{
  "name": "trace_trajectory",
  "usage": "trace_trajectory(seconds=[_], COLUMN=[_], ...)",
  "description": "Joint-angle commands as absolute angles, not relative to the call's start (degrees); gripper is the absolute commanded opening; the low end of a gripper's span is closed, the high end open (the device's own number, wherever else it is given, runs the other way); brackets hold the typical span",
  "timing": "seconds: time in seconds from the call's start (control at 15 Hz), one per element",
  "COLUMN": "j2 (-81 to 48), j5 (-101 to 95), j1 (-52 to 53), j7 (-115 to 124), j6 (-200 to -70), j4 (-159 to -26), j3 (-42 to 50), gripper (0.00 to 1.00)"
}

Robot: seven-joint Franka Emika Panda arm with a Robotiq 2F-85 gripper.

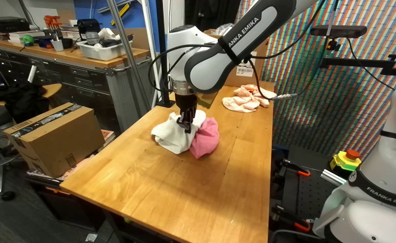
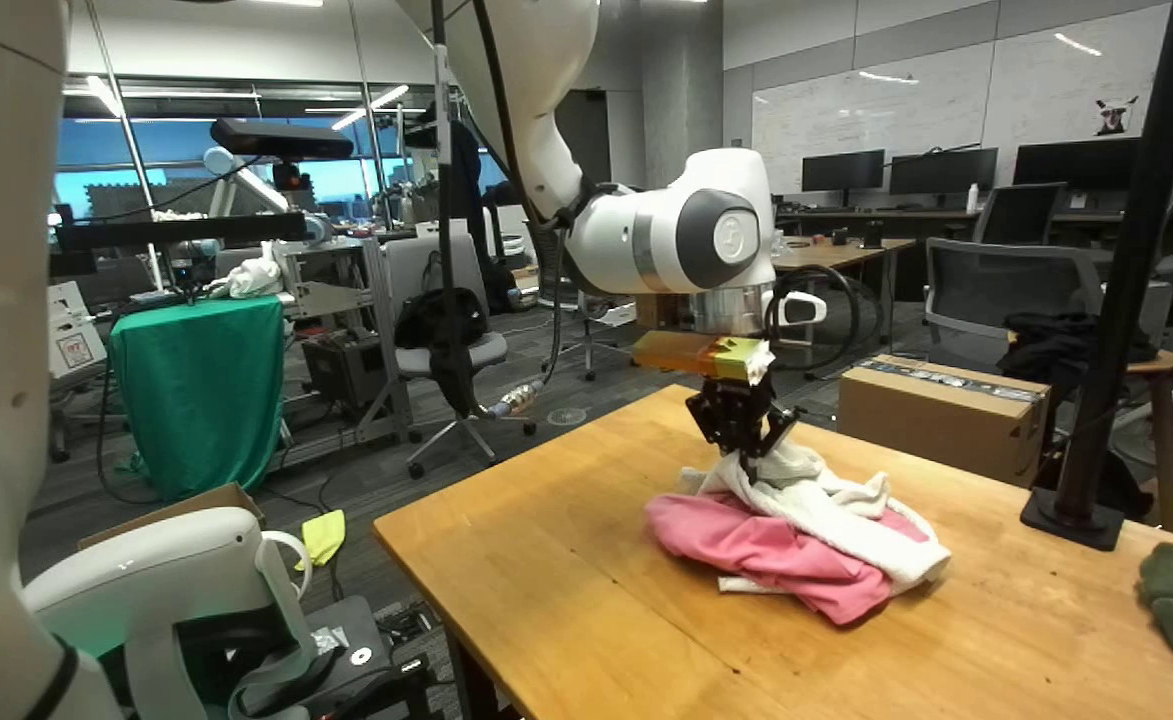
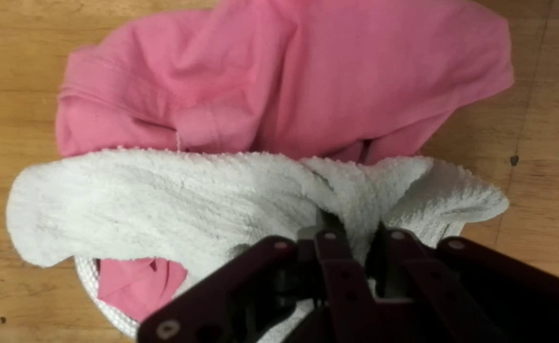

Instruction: Separate the objects on the table

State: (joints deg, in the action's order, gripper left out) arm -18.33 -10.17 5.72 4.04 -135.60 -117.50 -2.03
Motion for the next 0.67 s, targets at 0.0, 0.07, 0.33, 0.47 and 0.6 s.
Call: trace_trajectory(seconds=[0.0,0.07,0.33,0.47,0.6], j2=[-12.35,-10.76,-6.12,-4.2,-2.56], j5=[-13.28,-14.13,-18.46,-20.3,-20.45], j1=[7.05,7.12,7.11,6.87,6.44], j7=[7.14,7.75,11.6,13.75,15.39], j6=[-134.97,-134.87,-136.0,-136.6,-137.55], j4=[-119.76,-119.95,-120.22,-120.02,-119.91], j3=[-1.26,-1.33,-1.47,-1.7,-2.07], gripper=[0.15,0.15,0.12,0.11,0.11])
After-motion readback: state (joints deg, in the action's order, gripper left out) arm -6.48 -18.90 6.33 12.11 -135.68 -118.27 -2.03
